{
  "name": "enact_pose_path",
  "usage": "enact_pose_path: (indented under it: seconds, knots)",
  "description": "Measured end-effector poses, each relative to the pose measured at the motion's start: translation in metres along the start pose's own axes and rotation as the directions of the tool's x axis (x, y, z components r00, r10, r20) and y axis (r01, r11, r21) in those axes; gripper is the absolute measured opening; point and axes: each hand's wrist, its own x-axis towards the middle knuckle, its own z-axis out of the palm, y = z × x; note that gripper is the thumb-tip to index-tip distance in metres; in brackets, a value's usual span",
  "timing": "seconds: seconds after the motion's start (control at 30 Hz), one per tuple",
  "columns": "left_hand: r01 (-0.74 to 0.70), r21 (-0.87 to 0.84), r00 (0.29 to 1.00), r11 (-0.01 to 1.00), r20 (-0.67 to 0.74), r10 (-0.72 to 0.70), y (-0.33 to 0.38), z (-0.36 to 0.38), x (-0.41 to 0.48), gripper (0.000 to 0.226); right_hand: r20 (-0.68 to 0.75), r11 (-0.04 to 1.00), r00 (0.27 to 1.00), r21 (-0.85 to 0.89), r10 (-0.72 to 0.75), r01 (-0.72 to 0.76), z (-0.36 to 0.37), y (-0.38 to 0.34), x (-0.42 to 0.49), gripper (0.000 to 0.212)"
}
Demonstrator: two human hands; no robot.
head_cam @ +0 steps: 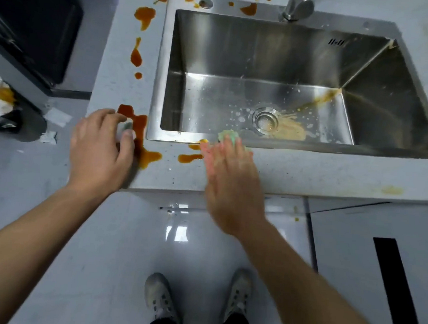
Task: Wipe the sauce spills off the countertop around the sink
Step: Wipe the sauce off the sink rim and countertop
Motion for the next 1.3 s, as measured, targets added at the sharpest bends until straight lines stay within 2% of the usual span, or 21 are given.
enact_pose_path:
  seconds: [0.03,0.1,0.17,0.2,0.23,0.27,0.33,0.4,0.43,0.47,0.53,0.6,0.63,0.73,0.87,0.93,1.0,1.1,1.17,1.23,1.3]
  knots:
    - [0.007,-0.022,1.0,1.0,0.011,-0.006,-0.005,0.0,0.001,0.044,-0.017,0.999,1.0,-0.052,0.008,-0.008,-0.001,0.017,-0.002,0.058]
    - [0.002,-0.037,1.0,0.999,0.031,-0.001,-0.009,0.002,0.003,0.041,-0.047,0.969,0.974,-0.099,0.223,-0.227,-0.009,0.055,-0.005,0.057]
    - [0.007,-0.024,0.999,1.0,0.033,-0.006,-0.009,0.006,0.003,0.036,-0.074,0.864,0.863,-0.03,0.5,-0.503,-0.019,0.066,0.002,0.063]
    - [0.013,-0.027,1.0,1.0,0.028,-0.012,-0.01,0.007,0.002,0.035,-0.087,0.833,0.83,-0.005,0.55,-0.553,-0.019,0.049,0.011,0.065]
    - [0.013,-0.036,1.0,0.999,0.023,-0.012,-0.011,0.008,0.002,0.035,-0.106,0.85,0.845,-0.01,0.523,-0.527,-0.015,0.023,0.02,0.067]
    - [0.009,-0.05,1.0,0.999,0.02,-0.008,-0.012,0.008,0.002,0.035,-0.109,0.901,0.897,-0.024,0.427,-0.432,-0.008,-0.007,0.026,0.067]
    - [0.012,-0.091,1.0,0.996,0.013,-0.011,-0.014,0.007,0.001,0.036,-0.058,0.985,0.984,-0.017,0.168,-0.169,0.005,-0.056,0.028,0.064]
    - [0.022,-0.134,1.0,0.991,0.007,-0.021,-0.014,0.007,0.002,0.036,-0.034,0.998,0.998,0.035,0.044,-0.043,0.006,-0.057,0.023,0.056]
    - [0.028,-0.154,1.0,0.988,0.003,-0.028,-0.014,0.005,0.002,0.037,-0.045,0.999,0.998,0.026,0.037,-0.036,0.0,-0.044,0.021,0.056]
    - [0.029,-0.176,1.0,0.984,-0.004,-0.03,-0.015,0.005,0.002,0.037,-0.033,0.996,0.996,-0.009,0.084,-0.085,-0.002,-0.023,0.019,0.059]
    - [0.029,-0.218,0.999,0.976,-0.018,-0.034,-0.015,0.005,0.0,0.037,0.002,0.942,0.942,0.036,0.335,-0.335,-0.009,0.011,0.016,0.059]
    - [0.033,-0.253,0.998,0.967,-0.035,-0.043,-0.013,0.005,-0.001,0.037,-0.023,0.881,0.883,0.083,0.468,-0.465,-0.01,-0.003,0.024,0.061]
    - [0.035,-0.273,0.998,0.961,-0.043,-0.049,-0.013,0.005,-0.001,0.037,-0.051,0.906,0.905,0.068,0.422,-0.419,-0.003,-0.026,0.028,0.062]
    - [0.059,-0.338,0.994,0.939,-0.065,-0.086,-0.014,0.005,-0.002,0.034,-0.043,0.988,0.994,0.121,0.102,-0.096,0.018,-0.092,0.026,0.056]
    - [0.092,-0.474,0.982,0.876,-0.102,-0.158,-0.018,0.003,-0.002,0.035,0.025,0.95,1.0,0.314,-0.013,0.005,0.006,-0.089,0.016,0.061]
    - [0.1,-0.514,0.976,0.852,-0.116,-0.185,-0.019,0.004,0.0,0.038,0.108,0.921,0.986,0.382,-0.127,0.077,-0.002,-0.084,0.023,0.063]
    - [0.112,-0.541,0.972,0.834,-0.115,-0.205,-0.02,0.004,0.0,0.039,0.205,0.936,0.954,0.322,-0.217,0.144,-0.008,-0.089,0.036,0.069]
    - [0.126,-0.549,0.97,0.826,-0.107,-0.219,-0.02,0.003,0.0,0.038,0.32,0.968,0.918,0.164,-0.234,0.19,-0.013,-0.094,0.063,0.079]
    - [0.145,-0.548,0.964,0.824,-0.109,-0.242,-0.02,0.003,0.001,0.037,0.194,0.959,0.939,0.079,-0.284,0.273,-0.014,-0.085,0.07,0.065]
    - [0.161,-0.551,0.961,0.819,-0.101,-0.257,-0.021,0.005,0.002,0.036,0.056,0.963,0.962,-0.012,-0.267,0.268,-0.007,-0.077,0.065,0.055]
    - [0.166,-0.554,0.96,0.816,-0.098,-0.262,-0.021,0.004,0.001,0.035,0.088,0.956,0.954,-0.039,-0.287,0.291,0.003,-0.079,0.051,0.06]
